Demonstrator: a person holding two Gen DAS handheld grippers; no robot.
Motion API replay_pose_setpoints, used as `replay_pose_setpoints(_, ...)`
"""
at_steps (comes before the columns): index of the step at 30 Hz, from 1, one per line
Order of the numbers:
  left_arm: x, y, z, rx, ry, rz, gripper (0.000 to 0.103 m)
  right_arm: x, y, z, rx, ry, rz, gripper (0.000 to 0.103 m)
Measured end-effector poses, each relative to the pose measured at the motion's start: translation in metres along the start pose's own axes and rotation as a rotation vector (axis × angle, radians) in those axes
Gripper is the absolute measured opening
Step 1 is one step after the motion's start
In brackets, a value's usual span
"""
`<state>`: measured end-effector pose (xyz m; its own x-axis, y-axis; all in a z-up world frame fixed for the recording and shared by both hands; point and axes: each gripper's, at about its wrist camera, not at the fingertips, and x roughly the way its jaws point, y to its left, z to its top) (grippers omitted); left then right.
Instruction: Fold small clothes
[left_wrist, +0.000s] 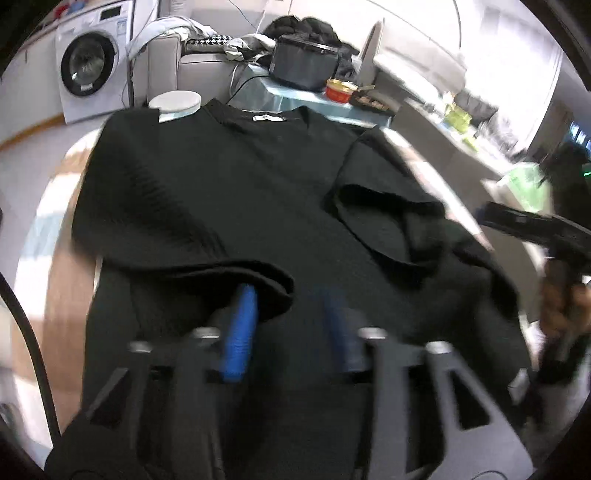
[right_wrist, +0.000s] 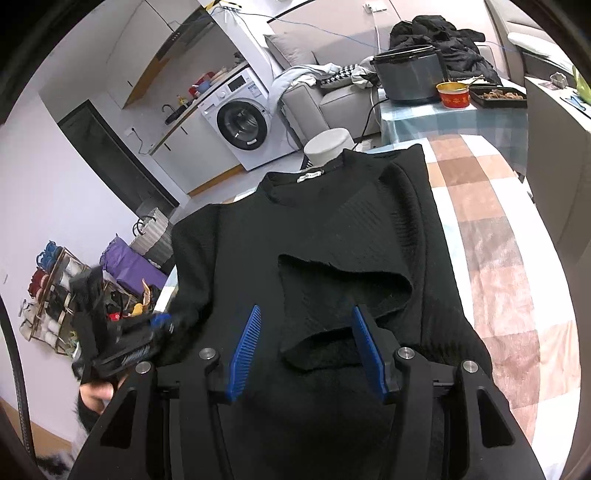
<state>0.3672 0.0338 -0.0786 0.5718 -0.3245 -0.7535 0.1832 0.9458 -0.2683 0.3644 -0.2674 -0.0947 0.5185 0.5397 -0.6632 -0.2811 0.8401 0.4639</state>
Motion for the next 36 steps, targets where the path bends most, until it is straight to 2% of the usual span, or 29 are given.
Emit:
replay_pose_setpoints(2,-0.018,0.009,-0.008,-0.039,-0.052,-0.022,0.069,0.001,-0.001,0.001,0.006,0.0,-0.006,0.053)
replay_pose_setpoints(5,-0.041,0.033,-0.017,-0.119,-0.11,-0.031,0.07,0.005,0.001,0.0,0.013,0.006,-0.006,0.053)
replay_pose_setpoints(9,-0.057,0.088,-0.018,-0.289,-0.15,0.025,0.07,0.016,0.018,-0.001,-0.024,0.031,-0.012,0.053)
replay_pose_setpoints(13,-0.033,0.144,0.004,-0.424,-0.138,0.128,0.07,0.026,0.044,0.0,-0.069,0.053,-0.001,0.053)
replay_pose_setpoints(17,-0.004,0.183,0.018,-0.516,-0.103,0.191,0.069,0.026,0.064,-0.001,-0.113,0.052,0.011,0.053)
replay_pose_setpoints(18,0.002,0.19,0.02,-0.529,-0.102,0.186,0.068,0.025,0.067,-0.002,-0.118,0.05,0.012,0.053)
replay_pose_setpoints(19,0.006,0.198,0.022,-0.546,-0.096,0.175,0.066,0.024,0.068,-0.003,-0.12,0.049,0.01,0.053)
replay_pose_setpoints(20,0.009,0.202,0.023,-0.561,-0.098,0.155,0.054,0.023,0.068,-0.003,-0.119,0.051,0.007,0.053)
replay_pose_setpoints(21,0.011,0.203,0.023,-0.566,-0.106,0.129,0.034,0.021,0.066,-0.004,-0.117,0.051,0.005,0.053)
replay_pose_setpoints(22,0.015,0.201,0.023,-0.562,-0.116,0.103,0.023,0.02,0.065,-0.004,-0.114,0.049,0.002,0.053)
replay_pose_setpoints(23,0.019,0.199,0.027,-0.544,-0.126,0.081,0.003,0.019,0.063,-0.004,-0.11,0.048,-0.004,0.053)
replay_pose_setpoints(28,0.013,0.175,0.045,-0.492,-0.202,0.058,0.001,0.018,0.052,-0.004,-0.083,0.041,-0.008,0.053)
replay_pose_setpoints(31,0.003,0.142,0.07,-0.404,-0.227,0.02,0.001,0.019,0.043,-0.002,-0.059,0.041,-0.01,0.053)
replay_pose_setpoints(33,-0.003,0.115,0.083,-0.354,-0.231,-0.026,0.001,0.019,0.039,-0.001,-0.049,0.038,-0.015,0.053)
replay_pose_setpoints(36,0.009,0.064,0.106,-0.251,-0.209,-0.116,0.004,0.017,0.032,0.002,-0.037,0.03,-0.028,0.053)
